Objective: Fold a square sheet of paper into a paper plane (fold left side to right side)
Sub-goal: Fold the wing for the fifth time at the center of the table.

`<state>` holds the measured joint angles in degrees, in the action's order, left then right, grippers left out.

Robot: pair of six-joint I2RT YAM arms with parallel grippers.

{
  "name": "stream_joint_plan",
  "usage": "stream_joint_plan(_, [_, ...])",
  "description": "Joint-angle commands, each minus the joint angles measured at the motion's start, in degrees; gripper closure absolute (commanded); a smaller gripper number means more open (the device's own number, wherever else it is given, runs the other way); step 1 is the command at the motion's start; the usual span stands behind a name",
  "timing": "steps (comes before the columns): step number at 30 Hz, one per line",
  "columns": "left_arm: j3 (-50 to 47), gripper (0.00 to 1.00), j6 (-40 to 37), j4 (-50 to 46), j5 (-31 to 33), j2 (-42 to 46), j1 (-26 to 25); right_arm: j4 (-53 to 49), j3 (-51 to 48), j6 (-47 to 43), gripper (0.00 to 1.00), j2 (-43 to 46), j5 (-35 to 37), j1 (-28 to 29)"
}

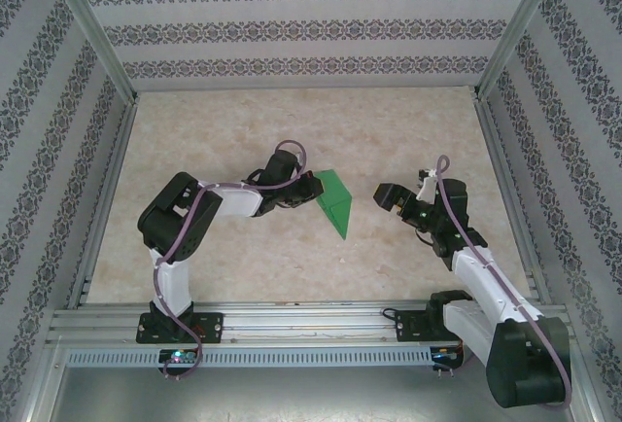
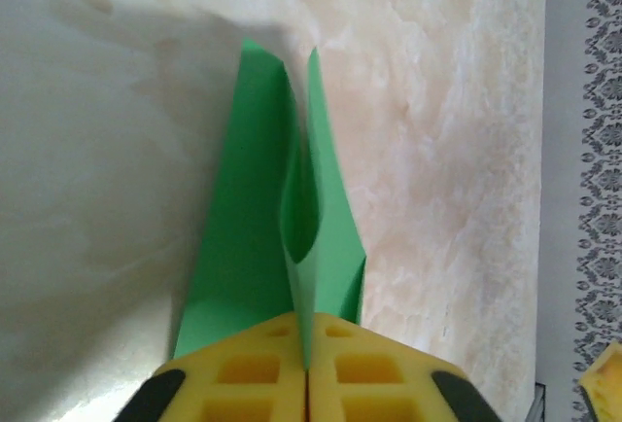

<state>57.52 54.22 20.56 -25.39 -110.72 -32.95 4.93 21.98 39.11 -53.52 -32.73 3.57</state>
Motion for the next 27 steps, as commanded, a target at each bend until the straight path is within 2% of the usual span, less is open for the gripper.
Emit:
stream_joint_plan(1, [-0.5, 0.98, -6.0, 0.4, -3.0, 4.8, -0.1, 0.2, 1.2, -3.7, 0.04, -0.5, -5.6, -0.8])
stream_joint_plan(7, [-7.7, 1.00, -15.0, 0.4, -10.6, 16.0, 1.8, 3.6, 3.8, -7.9, 0.04, -4.1, -16.1, -0.7])
stream_joint_plan(15, [-13.2, 1.00, -28.3, -5.9, -20.5, 31.4, 3.1, 10.3, 5.7, -11.9, 0.02, -9.9, -22.9, 2.5])
stream_joint_plan(18, [-12.4, 1.00, -31.4, -11.2, -23.1, 33.1, 3.1, 13.0, 7.2, -11.7, 0.02, -12.6, -23.6, 5.6])
stream_joint_plan(21, [-12.3, 1.00, -31.8, -12.4, -24.1, 33.5, 3.1, 15.1, 9.0, -11.9, 0.03, -15.4, -25.0, 9.0])
stream_joint_plan(27, [-12.7, 1.00, -30.3, -10.7, -24.1, 32.7, 3.1, 15.9, 12.6, -11.2, 0.19, -20.6, -28.9, 12.9])
